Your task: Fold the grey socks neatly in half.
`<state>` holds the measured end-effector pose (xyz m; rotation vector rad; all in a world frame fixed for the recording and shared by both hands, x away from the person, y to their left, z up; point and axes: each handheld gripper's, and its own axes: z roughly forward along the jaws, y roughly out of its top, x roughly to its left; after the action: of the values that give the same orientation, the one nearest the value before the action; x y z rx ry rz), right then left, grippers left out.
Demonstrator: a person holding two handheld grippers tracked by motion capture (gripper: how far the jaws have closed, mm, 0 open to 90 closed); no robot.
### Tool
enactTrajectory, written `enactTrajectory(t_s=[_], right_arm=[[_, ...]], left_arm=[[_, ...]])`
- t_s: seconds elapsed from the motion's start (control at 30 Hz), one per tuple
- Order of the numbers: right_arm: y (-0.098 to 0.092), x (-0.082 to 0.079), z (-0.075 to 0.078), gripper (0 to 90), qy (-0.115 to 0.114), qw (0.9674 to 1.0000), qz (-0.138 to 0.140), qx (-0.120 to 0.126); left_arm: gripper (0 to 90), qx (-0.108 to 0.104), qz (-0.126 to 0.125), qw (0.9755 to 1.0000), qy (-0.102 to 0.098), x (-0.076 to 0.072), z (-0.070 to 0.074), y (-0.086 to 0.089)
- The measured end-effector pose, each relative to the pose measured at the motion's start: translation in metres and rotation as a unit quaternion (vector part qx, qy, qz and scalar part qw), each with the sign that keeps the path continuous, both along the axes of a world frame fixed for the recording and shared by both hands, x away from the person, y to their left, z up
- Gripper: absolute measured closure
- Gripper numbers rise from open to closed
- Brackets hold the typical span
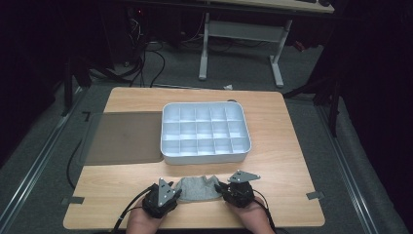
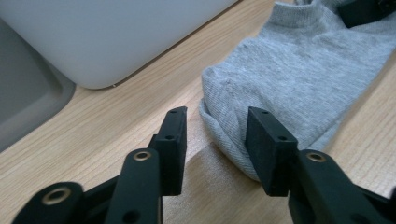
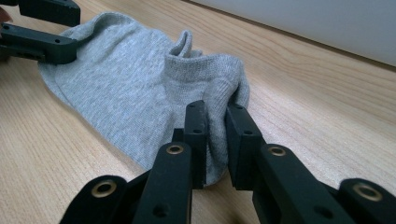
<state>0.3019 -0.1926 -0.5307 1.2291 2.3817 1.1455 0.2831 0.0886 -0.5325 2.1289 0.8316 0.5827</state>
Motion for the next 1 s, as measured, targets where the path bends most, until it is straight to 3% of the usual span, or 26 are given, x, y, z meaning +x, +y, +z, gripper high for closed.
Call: enactTrajectory(t_s=[0.1, 0.17, 0.23, 0.3, 0.43, 0.5, 0.7, 1.0], right_arm=[[0.0, 0.0, 0.0, 81.5, -0.003, 1.0, 0.0, -0.001], [0.0, -0.001, 0.0, 81.6, -0.004, 1.0, -0.001, -0.002], [0.0, -0.001, 0.0, 81.6, -0.005, 1.0, -0.002, -0.003], [0.0, -0.001, 0.0, 81.8, -0.006, 1.0, -0.003, -0.004], [0.0, -0.002, 0.0, 82.0, -0.008, 0.9999, -0.003, -0.006], [-0.002, -0.002, 0.0, 82.5, -0.008, 0.9999, -0.005, -0.006], [-0.008, -0.004, 0.002, 83.0, -0.01, 0.9999, -0.01, 0.0], [-0.026, -0.015, 0.02, 83.8, -0.032, 0.9978, -0.015, 0.057]], left_arm=[[58.3, -0.033, -0.008, 0.9994, -0.012, -0.004, 0.013, -0.006], [66.6, -0.052, -0.033, 0.9981, -0.004, -0.006, 0.019, -0.016], [69.2, -0.057, -0.043, 0.9975, 0.0, -0.006, 0.021, -0.022], [76.8, -0.042, -0.059, 0.9973, 0.011, -0.003, 0.019, -0.047], [82.6, -0.024, -0.057, 0.9979, 0.02, 0.002, 0.013, -0.064], [84.1, 0.006, -0.042, 0.9986, 0.032, 0.008, 0.005, -0.074], [86.0, 0.014, -0.034, 0.9991, 0.022, 0.007, 0.002, -0.083], [83.0, 0.023, -0.047, 0.9985, 0.016, 0.009, 0.003, -0.104]])
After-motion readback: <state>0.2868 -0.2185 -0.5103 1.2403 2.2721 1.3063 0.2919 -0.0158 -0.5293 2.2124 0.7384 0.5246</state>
